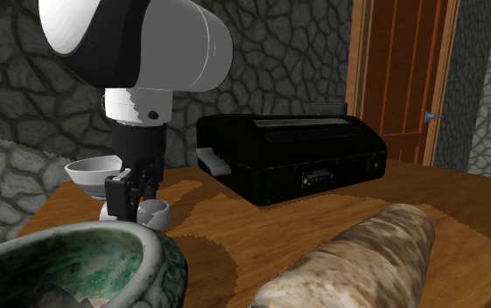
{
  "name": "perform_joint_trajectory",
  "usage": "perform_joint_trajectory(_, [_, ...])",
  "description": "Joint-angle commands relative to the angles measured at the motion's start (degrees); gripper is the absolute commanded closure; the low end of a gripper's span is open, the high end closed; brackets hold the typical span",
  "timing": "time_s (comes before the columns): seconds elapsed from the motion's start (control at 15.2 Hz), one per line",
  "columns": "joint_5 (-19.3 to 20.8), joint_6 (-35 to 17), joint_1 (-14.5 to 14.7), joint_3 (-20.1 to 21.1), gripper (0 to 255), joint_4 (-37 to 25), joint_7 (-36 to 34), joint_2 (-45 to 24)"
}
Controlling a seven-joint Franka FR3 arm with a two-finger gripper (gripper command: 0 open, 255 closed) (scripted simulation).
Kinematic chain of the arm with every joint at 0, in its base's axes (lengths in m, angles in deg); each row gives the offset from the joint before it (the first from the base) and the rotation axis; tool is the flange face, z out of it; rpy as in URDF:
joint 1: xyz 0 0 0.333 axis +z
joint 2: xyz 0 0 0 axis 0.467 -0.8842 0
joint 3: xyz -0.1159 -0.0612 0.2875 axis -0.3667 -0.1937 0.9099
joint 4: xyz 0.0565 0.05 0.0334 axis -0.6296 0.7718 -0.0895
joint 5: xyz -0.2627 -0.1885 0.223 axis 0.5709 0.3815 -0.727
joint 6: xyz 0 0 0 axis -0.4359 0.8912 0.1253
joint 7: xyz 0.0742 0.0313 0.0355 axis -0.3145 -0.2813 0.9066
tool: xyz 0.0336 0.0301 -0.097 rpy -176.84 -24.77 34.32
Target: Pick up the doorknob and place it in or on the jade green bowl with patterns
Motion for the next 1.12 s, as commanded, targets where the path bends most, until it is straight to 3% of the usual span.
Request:
perform_joint_trajectory(0.0, [0.0, 0.0, 0.0, 0.0, 255, 0.0, 0.0, 0.0])
perform_joint_trajectory(0.2, [0.0, 0.0, 0.0, 0.0, 255, 0.1, 0.0, 0.0])
perform_joint_trajectory(1.06, [0.1, 9.1, 0.0, 0.0, 255, -6.4, 0.0, 2.7])
